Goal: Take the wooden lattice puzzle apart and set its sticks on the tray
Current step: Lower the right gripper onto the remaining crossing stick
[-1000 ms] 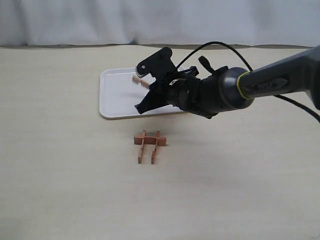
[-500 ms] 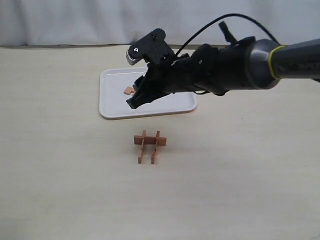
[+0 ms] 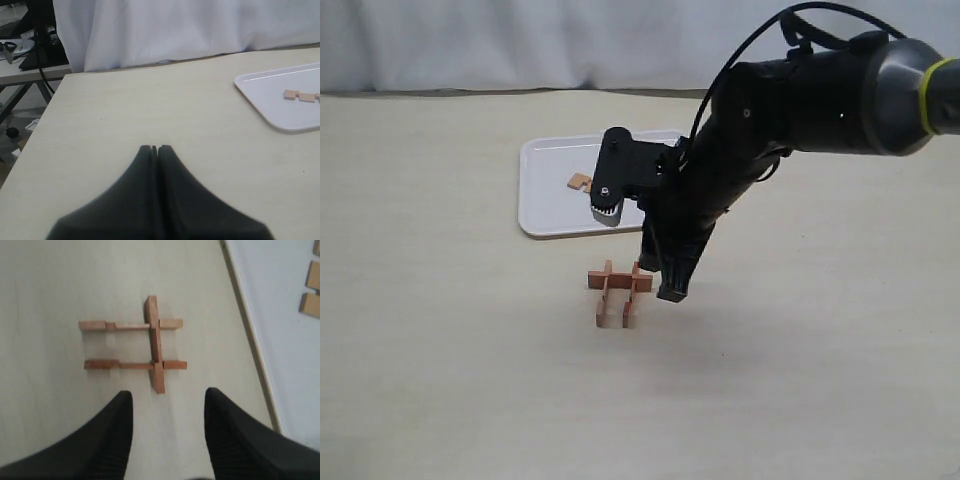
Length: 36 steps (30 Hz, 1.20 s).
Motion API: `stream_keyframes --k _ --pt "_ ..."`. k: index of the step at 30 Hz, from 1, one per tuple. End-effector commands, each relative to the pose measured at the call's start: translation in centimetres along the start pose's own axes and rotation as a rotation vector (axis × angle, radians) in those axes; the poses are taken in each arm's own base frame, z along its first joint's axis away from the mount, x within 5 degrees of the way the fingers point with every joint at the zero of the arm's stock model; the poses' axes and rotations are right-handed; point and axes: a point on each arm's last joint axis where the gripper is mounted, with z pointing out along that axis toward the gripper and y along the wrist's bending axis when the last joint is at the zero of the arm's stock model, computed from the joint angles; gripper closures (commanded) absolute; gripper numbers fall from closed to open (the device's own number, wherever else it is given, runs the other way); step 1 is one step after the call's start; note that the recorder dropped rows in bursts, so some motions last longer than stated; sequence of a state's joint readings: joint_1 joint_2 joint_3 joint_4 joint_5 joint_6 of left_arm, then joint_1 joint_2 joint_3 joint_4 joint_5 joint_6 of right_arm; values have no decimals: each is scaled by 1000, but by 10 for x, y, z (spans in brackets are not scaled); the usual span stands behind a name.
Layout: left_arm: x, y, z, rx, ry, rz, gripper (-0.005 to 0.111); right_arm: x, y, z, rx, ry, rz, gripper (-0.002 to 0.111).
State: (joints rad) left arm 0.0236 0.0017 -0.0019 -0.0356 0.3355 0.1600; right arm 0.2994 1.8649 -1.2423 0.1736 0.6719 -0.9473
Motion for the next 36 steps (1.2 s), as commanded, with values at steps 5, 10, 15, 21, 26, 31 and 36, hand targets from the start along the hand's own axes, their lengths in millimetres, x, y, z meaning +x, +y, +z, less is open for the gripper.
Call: stream_keyframes --k 5,10,15,21,26,31,36 --pt "-1 0 0 -1 -14 1 107 6 -4 13 9 32 -1 65" --pt "-1 0 0 -1 -14 1 107 10 -2 30 -27 65 4 65" --pt "-1 0 0 -1 -14 1 107 12 -1 46 -39 73 13 65" --pt "-1 0 0 0 -14 -1 107 15 -2 62 -28 71 17 65" --pt "-1 0 0 0 -14 -1 107 17 -1 72 -34 80 19 69" --pt "0 0 0 1 -10 -1 107 17 -1 74 -34 76 33 76" --pt "-1 0 0 0 -12 -1 107 17 -1 74 -31 76 95 103"
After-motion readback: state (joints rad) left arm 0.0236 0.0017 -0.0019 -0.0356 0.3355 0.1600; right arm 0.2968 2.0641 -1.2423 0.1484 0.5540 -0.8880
